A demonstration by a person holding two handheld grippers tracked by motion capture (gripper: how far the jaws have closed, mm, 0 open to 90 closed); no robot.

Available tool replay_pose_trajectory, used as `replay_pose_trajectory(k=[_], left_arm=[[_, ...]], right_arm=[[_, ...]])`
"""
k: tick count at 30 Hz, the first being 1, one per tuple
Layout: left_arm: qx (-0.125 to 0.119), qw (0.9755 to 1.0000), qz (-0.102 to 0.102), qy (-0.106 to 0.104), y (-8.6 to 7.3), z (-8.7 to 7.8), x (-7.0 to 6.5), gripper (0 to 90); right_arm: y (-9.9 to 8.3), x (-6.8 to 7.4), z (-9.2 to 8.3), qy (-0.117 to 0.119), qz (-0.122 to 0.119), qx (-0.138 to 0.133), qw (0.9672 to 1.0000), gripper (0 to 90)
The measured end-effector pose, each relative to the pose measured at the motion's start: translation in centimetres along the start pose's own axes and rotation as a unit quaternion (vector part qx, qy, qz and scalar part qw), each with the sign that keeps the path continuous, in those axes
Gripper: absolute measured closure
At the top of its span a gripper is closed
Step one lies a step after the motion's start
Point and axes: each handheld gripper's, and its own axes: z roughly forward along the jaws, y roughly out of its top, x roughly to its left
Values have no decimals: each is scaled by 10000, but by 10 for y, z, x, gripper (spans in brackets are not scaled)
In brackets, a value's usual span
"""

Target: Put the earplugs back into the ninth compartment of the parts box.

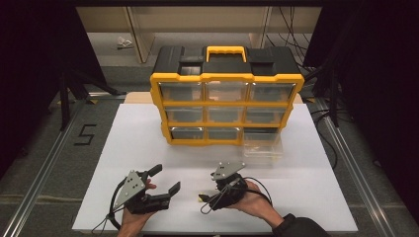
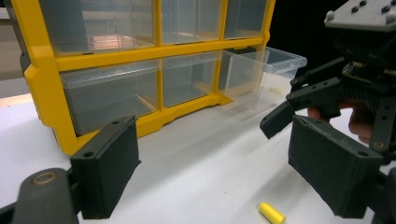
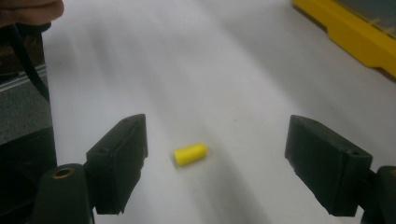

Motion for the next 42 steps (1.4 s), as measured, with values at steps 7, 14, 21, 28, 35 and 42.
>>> replay_pose_trajectory(k=[7, 14, 21, 28, 35, 42], left_arm=[[1, 10000, -1, -1, 0, 0, 0, 160], [6, 10000, -7, -5, 0, 0, 0, 160], [7, 10000, -9, -10, 0, 0, 0, 159], [6, 10000, -10, -9, 0, 0, 0, 160], [10, 10000, -12, -11, 0, 0, 0, 160], [6, 10000, -7, -7, 0, 0, 0, 160]], right_arm=[[-5, 2, 14, 81, -145, 278, 9995, 259], [-6, 4, 23, 171, -332, 463, 9982, 321], [-6, 5, 30, 202, -413, 571, 9973, 380], [-6, 11, 40, 244, -473, 724, 9960, 460], [-6, 10, 43, 261, -541, 772, 9952, 559], [-7, 9, 41, 301, -565, 762, 9950, 668]])
